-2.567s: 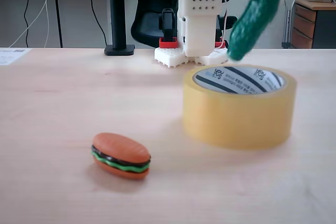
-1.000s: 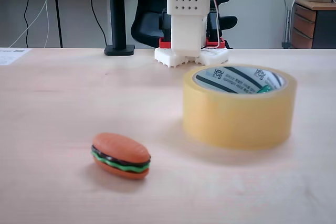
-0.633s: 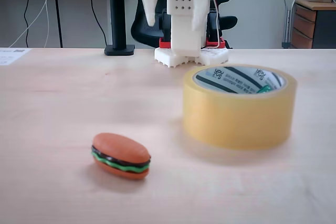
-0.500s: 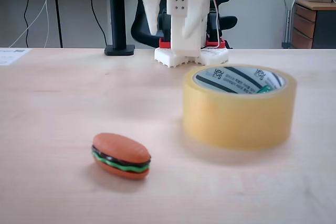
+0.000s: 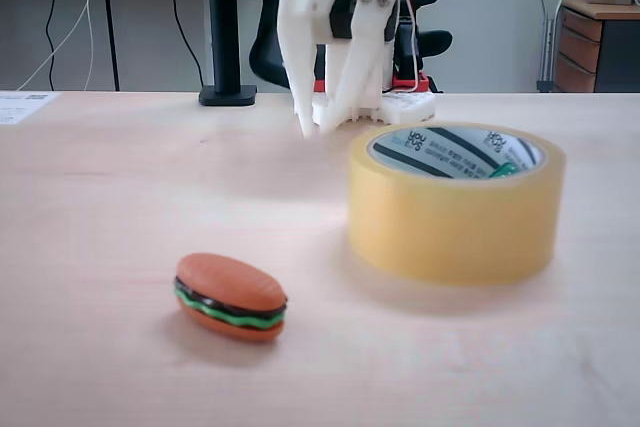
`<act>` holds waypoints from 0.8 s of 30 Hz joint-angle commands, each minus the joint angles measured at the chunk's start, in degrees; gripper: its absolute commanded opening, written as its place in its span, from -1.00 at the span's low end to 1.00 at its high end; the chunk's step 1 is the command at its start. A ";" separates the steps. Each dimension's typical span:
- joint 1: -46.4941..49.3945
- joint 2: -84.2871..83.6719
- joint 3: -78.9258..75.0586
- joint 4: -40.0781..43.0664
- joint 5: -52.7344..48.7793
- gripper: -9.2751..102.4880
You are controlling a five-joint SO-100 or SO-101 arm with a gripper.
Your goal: Grasp a cucumber and put it in the hole.
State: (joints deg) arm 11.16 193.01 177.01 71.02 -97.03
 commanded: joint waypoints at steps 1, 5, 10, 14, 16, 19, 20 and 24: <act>0.09 0.18 0.53 2.11 0.53 -0.84; 0.09 0.18 1.14 4.66 0.53 -0.84; 0.09 0.18 1.14 5.36 0.26 -0.84; 0.09 0.18 1.14 5.80 0.18 -0.84; 0.09 0.18 1.14 7.56 0.18 -0.84; 0.09 0.18 1.14 8.00 0.09 -0.84; 0.09 0.18 1.14 8.00 0.09 -0.84; 0.09 0.18 1.14 8.09 0.09 -0.84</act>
State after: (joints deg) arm 11.16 193.01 178.51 78.49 -96.59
